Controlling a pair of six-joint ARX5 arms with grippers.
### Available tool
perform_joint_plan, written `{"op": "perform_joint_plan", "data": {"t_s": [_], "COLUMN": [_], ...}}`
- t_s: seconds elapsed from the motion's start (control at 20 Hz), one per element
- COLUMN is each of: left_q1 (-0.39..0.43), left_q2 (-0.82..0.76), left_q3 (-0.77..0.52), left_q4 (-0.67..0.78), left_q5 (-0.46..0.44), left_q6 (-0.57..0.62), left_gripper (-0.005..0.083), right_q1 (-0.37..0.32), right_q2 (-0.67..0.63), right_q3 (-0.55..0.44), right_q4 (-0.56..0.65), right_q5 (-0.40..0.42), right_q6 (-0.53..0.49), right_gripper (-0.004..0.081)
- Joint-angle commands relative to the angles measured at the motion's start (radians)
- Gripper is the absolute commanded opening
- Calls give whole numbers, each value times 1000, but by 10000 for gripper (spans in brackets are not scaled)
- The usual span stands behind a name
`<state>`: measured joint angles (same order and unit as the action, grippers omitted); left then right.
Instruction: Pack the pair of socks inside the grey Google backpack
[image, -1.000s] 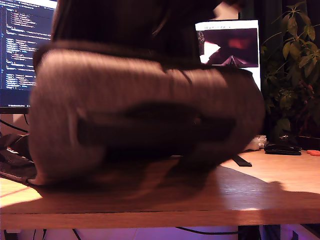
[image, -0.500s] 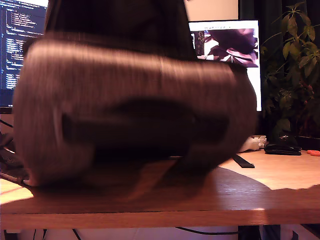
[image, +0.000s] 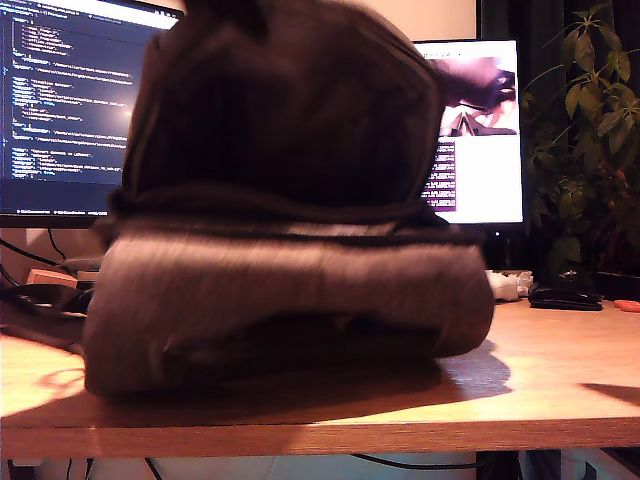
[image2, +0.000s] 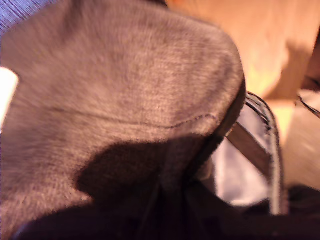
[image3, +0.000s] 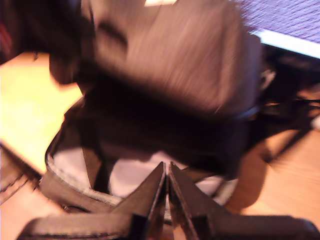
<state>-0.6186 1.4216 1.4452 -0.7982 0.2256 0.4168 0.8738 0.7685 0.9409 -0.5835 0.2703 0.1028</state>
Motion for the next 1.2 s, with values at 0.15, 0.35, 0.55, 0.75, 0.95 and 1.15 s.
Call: {"op": "perform_joint_plan", "data": {"t_s": [0.15,0.35,0.55,0.75,0.95,1.15], "left_q1": [3,3,-3,-6,-13,-26], "left_q2": [66,97,97,97,95,95], "left_q3": [-19,-19,-19,-8,26,44], "left_q4": [-47,-103,-126,-163,-241,-291], "left_q5": [56,67,83,85,108,110], "left_q6": [-45,-45,-53,-54,-59,-63], "left_gripper": [-24,158,521,520,518,509], "right_q1": [-8,-8,-8,-8,-8,-15], "right_q2": [-50,-54,-53,-53,-53,-51], "right_q3": [3,3,3,3,3,3], "right_q4": [-32,-37,-36,-36,-39,-57], "right_q5": [3,2,2,2,2,6], "right_q6": [-5,-5,-6,-6,-6,-11], "right_gripper": [-13,-13,-13,-13,-13,-13]}}
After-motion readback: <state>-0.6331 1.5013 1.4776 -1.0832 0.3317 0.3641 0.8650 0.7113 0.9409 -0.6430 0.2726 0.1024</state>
